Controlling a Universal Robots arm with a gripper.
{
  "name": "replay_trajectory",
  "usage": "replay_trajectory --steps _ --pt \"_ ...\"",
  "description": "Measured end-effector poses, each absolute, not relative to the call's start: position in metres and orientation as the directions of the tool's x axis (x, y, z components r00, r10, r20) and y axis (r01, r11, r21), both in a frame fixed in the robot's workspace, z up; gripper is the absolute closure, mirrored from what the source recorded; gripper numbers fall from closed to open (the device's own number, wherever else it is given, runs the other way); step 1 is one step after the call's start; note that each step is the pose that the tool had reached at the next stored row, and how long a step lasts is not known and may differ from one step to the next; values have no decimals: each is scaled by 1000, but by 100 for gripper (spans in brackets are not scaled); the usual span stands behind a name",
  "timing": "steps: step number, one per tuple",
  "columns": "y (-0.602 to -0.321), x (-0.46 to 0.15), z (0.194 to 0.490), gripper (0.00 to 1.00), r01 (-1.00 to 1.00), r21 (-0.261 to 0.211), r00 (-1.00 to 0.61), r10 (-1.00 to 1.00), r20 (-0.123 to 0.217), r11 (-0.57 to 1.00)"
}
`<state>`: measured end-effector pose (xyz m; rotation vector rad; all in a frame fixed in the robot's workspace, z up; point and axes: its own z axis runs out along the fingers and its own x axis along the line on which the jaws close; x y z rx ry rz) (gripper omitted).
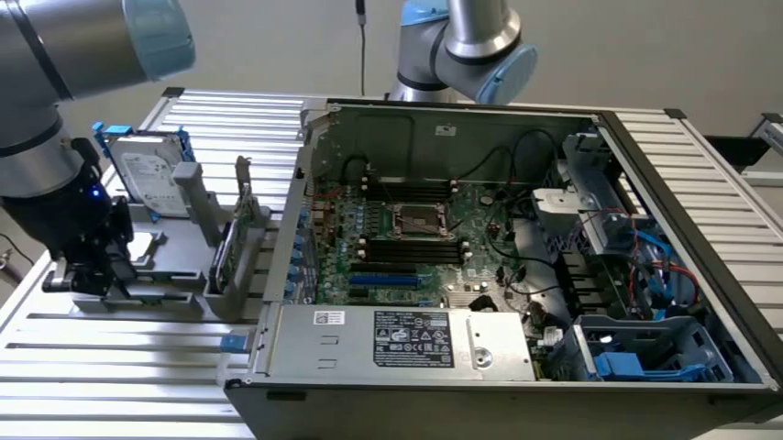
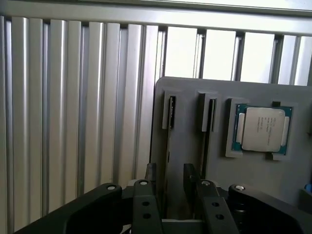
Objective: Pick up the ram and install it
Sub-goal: 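Pick up the ram and move it above insertion slot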
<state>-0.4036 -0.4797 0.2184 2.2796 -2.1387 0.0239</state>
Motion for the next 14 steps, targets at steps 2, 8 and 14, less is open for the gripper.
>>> replay_trajectory --steps 2,8,14 --pt "-480 -404 215 64 -998 1 66 -998 22 -66" --pt "-480 -404 206 64 -997 0 74 -997 22 -74" --pt "-480 -403 200 64 -997 0 79 -997 19 -79"
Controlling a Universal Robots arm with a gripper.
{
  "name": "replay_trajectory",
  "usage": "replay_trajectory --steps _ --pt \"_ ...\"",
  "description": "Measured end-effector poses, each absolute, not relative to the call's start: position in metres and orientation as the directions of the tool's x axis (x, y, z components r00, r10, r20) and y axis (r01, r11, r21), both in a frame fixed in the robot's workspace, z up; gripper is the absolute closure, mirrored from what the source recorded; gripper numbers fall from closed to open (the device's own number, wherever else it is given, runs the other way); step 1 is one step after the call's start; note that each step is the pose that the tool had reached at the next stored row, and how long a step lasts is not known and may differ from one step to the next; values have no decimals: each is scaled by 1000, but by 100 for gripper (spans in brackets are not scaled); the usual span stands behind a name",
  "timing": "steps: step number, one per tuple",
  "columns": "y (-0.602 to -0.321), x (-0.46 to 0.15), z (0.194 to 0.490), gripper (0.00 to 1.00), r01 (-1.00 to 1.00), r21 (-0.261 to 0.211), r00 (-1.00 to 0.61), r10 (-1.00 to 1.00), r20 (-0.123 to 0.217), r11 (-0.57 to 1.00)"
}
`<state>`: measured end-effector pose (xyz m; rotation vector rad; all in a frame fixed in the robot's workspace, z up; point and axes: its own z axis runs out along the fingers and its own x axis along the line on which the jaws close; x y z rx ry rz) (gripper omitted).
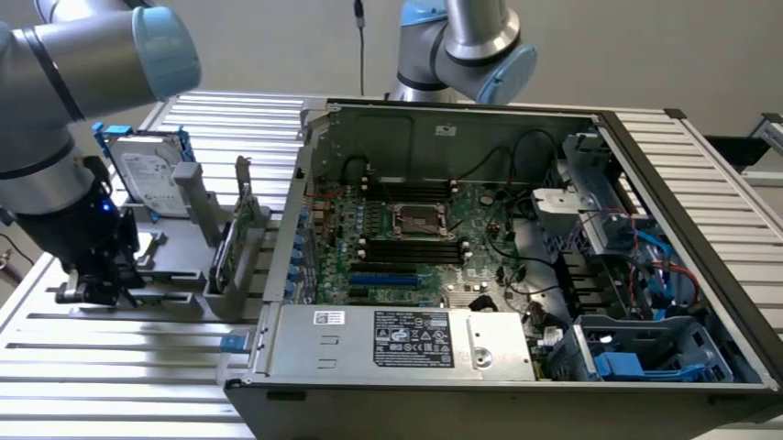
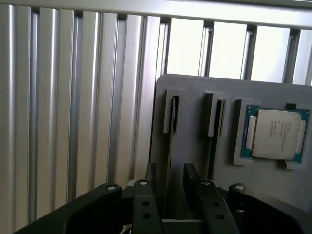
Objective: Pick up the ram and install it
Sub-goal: 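Pick up the ram and move it above insertion slot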
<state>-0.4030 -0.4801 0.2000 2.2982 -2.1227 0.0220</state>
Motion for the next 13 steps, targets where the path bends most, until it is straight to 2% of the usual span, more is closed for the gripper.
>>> replay_trajectory --steps 13 --pt "-486 -399 198 64 -997 0 81 -997 10 -81"
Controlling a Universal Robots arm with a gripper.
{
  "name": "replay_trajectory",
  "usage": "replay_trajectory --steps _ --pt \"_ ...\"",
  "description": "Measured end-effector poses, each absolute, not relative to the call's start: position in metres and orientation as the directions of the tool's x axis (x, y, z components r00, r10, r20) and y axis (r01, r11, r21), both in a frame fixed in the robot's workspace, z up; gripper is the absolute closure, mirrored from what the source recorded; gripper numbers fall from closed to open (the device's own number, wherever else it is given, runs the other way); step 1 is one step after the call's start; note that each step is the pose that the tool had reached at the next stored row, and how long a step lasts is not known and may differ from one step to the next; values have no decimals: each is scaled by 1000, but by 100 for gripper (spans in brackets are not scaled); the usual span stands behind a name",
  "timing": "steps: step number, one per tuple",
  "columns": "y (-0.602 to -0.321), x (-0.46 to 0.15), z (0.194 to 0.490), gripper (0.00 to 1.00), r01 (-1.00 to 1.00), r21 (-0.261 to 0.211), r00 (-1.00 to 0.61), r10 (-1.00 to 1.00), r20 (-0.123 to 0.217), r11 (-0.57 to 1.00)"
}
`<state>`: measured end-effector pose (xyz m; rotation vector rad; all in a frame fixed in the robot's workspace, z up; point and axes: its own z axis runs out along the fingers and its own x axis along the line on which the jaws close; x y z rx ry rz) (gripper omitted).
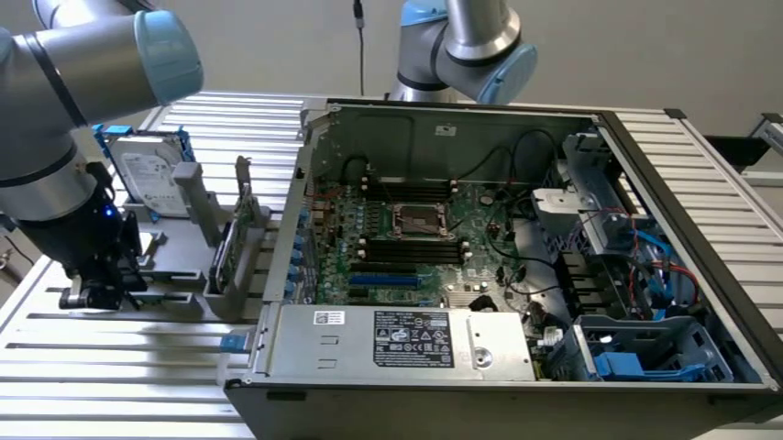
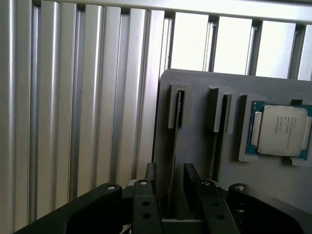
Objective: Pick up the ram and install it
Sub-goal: 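Pick up the ram and move it above insertion slot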
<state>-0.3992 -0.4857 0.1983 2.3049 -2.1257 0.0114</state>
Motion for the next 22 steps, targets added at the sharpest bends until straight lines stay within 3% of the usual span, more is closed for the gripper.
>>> replay_trajectory --steps 15,18,19,22 --pt "-486 -398 196 64 -997 4 78 -997 -6 -78" --pt "-486 -398 196 65 -997 4 77 -997 -9 -77" --pt "-486 -398 196 73 -997 4 76 -997 -9 -77" --pt "-486 -398 196 73 -997 4 76 -997 -12 -76"
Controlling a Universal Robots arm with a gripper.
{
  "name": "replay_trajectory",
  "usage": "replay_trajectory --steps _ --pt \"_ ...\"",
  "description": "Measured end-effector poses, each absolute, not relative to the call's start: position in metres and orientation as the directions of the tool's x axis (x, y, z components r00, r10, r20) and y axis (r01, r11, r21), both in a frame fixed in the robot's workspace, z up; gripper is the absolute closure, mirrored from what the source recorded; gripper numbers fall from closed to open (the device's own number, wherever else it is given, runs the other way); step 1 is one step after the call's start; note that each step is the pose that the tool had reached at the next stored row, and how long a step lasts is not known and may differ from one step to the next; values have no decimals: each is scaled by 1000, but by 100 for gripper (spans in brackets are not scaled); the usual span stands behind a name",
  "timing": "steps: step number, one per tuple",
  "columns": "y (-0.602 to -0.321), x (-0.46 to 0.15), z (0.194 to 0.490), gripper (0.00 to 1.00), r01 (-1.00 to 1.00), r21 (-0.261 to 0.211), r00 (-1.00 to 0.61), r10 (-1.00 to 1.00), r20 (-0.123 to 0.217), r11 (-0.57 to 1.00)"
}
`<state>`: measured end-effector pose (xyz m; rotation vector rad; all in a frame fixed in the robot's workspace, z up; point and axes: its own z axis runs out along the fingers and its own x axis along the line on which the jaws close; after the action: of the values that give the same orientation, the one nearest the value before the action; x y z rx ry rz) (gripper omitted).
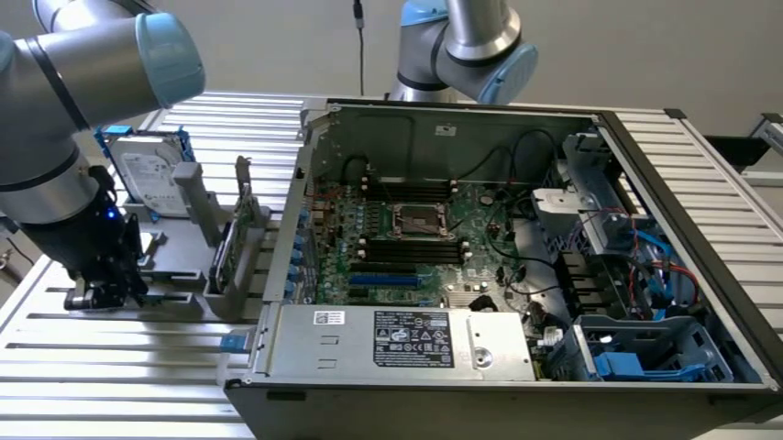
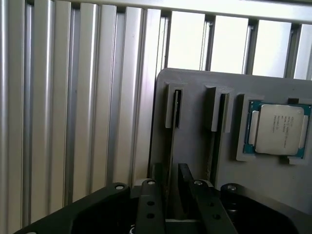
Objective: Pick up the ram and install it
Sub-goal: 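Pick up the ram and move it above insertion slot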
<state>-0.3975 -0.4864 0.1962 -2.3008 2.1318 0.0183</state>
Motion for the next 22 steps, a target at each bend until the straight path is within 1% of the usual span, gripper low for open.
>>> replay_trajectory --steps 1,2,3,4,5,22 --pt "-486 -397 196 73 -997 4 76 -997 -13 -76" --pt "-486 -397 196 75 -997 4 76 -997 -13 -76" --pt "-486 -397 196 81 -997 4 76 -997 -14 -76" --pt "-486 -397 196 81 -997 4 76 -997 -14 -76" --pt "-486 -397 196 85 -997 4 76 -997 -14 -76" --pt "-486 -396 196 86 -999 4 50 -999 -15 -50"
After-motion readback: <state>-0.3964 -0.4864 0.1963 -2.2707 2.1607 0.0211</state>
